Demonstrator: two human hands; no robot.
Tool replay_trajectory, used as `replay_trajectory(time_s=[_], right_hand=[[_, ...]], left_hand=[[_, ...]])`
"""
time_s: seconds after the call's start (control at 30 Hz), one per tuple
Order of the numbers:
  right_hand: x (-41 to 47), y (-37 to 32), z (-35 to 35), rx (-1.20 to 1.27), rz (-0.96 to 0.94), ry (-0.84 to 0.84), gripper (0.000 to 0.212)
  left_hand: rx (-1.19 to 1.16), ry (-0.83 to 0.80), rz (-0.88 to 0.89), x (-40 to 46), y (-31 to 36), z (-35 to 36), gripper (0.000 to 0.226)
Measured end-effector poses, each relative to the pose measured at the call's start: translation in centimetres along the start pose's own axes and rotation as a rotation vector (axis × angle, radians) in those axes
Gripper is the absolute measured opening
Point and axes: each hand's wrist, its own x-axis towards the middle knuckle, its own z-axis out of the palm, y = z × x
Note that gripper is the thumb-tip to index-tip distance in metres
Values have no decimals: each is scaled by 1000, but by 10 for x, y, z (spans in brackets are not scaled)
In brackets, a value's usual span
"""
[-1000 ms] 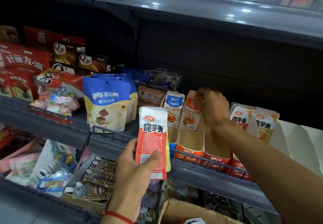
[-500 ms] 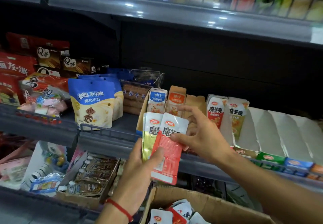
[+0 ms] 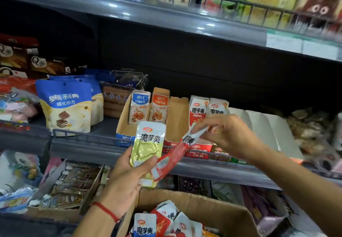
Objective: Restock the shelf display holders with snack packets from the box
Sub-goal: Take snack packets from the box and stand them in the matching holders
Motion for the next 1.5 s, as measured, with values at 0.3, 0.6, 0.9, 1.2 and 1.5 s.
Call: replay_trajectory(time_s=[0.3,0.6,0.9,1.2,1.5], right_hand=[[27,47,-67,-295,316,107,16],[71,64,-46,-393,493,-122,40],[94,78,17,-563,461,-106,40],[98,93,29,-672,368,94,32],[92,96,41,-679,356,171,51]], left_hand=[[41,62,75,2,5,-11,44],[57,74,77,7,6,-12,41],[68,60,87,9,9,-15,39],[81,56,101,11,11,-16,35],[77,36,78,10,10,-14,36]])
